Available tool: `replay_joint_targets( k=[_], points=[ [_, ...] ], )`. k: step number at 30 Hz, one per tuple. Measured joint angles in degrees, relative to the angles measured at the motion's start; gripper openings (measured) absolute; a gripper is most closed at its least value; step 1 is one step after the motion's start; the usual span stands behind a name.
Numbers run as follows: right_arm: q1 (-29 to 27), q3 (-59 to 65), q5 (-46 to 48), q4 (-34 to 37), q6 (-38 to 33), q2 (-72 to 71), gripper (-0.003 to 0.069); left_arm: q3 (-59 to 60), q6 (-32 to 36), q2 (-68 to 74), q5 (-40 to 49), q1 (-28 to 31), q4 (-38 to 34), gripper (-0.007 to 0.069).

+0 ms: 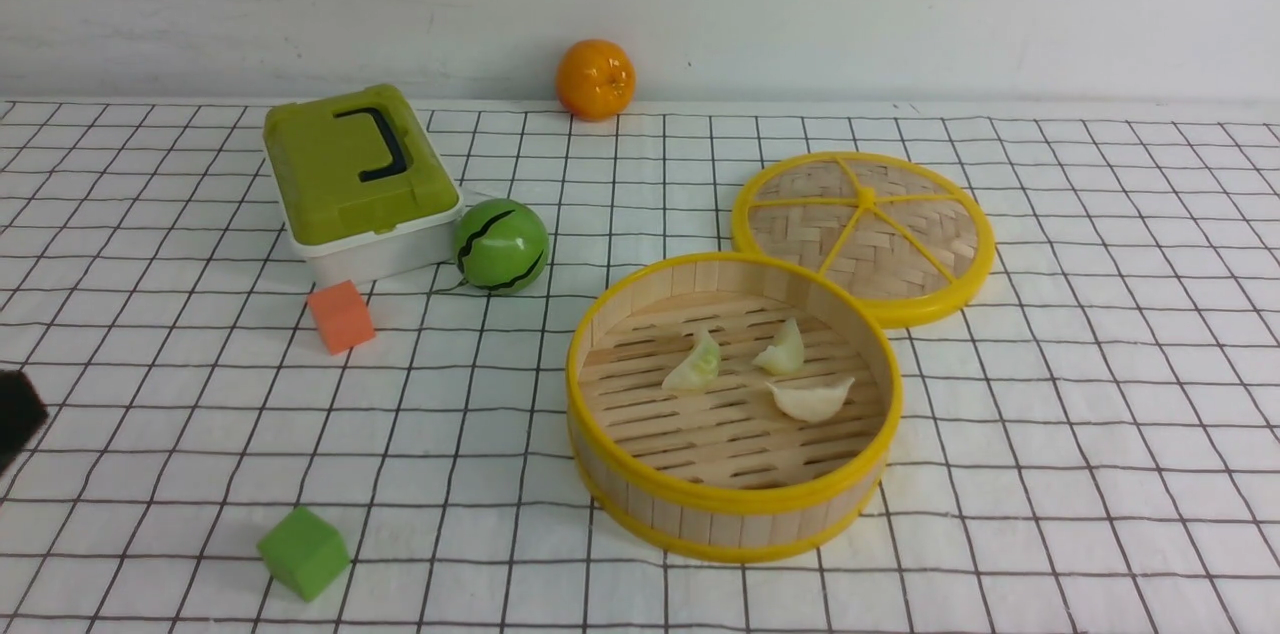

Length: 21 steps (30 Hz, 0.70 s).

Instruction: Put the dumplings into the steamer on the table with the white tablecloth.

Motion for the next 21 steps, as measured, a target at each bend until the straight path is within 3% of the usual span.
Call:
replay_joint_targets(
  k=[4, 9, 12, 21],
  points=[
    [0.0, 0.0, 0.0, 0.0, 0.0, 0.0, 0.0028, 9.2, -4.4, -6.0, -10.2, 9.0, -3.6, -0.0013],
    [0.0, 0.0, 0.0, 0.0, 0.0, 0.0, 0.0031, 16.4, -5.7, -10.8, -11.2, 16.4, -5.0, -0.0013],
    [0.0, 0.0, 0.0, 0.0, 0.0, 0.0, 0.0039, 18.9, -5.9, -14.0, -7.8, 19.2, -5.0, -0.0013],
    [0.0, 0.0, 0.0, 0.0, 0.0, 0.0, 0.0056, 19.1, -5.9, -14.9, 7.2, 19.5, -3.5, -0.0013]
  ],
)
